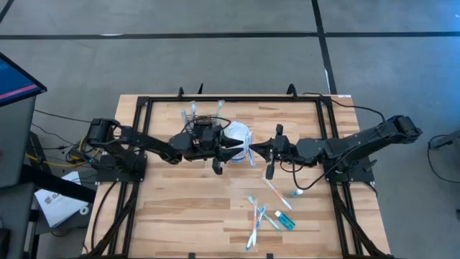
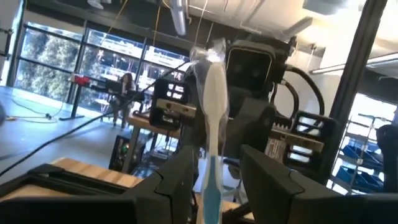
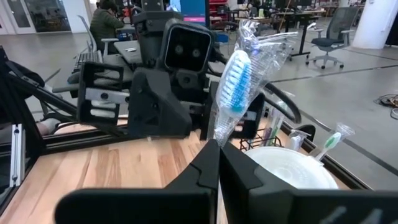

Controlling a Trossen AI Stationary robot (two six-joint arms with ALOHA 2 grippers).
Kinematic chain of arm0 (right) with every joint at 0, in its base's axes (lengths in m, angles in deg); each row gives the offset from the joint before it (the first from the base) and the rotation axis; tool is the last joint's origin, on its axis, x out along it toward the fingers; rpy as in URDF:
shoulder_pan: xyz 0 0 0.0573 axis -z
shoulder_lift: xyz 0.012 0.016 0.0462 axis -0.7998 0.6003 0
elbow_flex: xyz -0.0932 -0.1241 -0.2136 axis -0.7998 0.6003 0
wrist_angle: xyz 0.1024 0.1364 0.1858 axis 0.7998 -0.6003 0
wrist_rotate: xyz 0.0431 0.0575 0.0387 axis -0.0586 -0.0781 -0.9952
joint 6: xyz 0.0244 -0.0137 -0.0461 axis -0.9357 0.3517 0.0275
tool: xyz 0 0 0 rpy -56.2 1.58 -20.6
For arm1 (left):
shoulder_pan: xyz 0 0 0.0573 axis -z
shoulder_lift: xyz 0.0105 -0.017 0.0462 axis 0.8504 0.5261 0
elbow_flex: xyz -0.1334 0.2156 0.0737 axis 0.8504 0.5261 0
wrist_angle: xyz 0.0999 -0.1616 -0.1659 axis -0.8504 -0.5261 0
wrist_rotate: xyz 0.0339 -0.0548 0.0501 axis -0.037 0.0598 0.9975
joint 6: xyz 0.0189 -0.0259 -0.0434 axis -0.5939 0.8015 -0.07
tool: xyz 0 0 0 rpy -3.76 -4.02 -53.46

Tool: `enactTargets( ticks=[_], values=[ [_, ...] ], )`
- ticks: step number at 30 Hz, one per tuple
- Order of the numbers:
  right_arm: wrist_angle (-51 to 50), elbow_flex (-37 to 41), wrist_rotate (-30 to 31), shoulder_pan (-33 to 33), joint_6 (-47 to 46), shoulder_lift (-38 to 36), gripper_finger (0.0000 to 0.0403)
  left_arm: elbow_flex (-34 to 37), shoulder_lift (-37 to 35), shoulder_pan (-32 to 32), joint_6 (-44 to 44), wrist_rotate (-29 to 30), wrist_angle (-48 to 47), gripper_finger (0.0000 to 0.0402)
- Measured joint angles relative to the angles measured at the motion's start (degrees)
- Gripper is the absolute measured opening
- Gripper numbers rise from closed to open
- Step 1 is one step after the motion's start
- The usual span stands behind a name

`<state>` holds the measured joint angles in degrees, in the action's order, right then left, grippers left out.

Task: Pick & Place toothbrushing station
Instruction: Put the top blue toothbrush into the mesh organizer

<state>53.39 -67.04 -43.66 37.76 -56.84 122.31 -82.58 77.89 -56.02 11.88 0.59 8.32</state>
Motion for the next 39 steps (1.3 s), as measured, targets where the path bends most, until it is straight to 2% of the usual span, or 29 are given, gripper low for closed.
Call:
enactTargets(
  ticks=[8, 13, 17, 27, 39],
  values=[
    [-0.1, 0.0, 0.0, 0.0, 0.0, 0.0, 0.0, -4.3, 3.5, 0.0, 0.0, -2.8, -0.2, 0.0127],
    [-0.2, 0.0, 0.0, 0.0, 0.0, 0.0, 0.0, -4.6, 3.7, -0.2, 0.0, -2.9, -0.2, 0.0124],
    [-0.3, 0.0, 0.0, 0.0, 0.0, 0.0, 0.0, -4.6, 3.7, -0.4, 0.0, -2.9, -0.3, 0.0101],
    [-0.5, 0.0, 0.1, 0.0, 0.0, -0.1, 0.0, -4.6, 3.7, -0.4, -2.2, -2.9, -0.3, 0.001],
    [-2.0, -0.1, 0.1, 0.0, 0.5, -0.1, 0.0, -4.5, 3.6, -0.4, -3.0, -2.9, -1.0, 0.0007]
  ],
)
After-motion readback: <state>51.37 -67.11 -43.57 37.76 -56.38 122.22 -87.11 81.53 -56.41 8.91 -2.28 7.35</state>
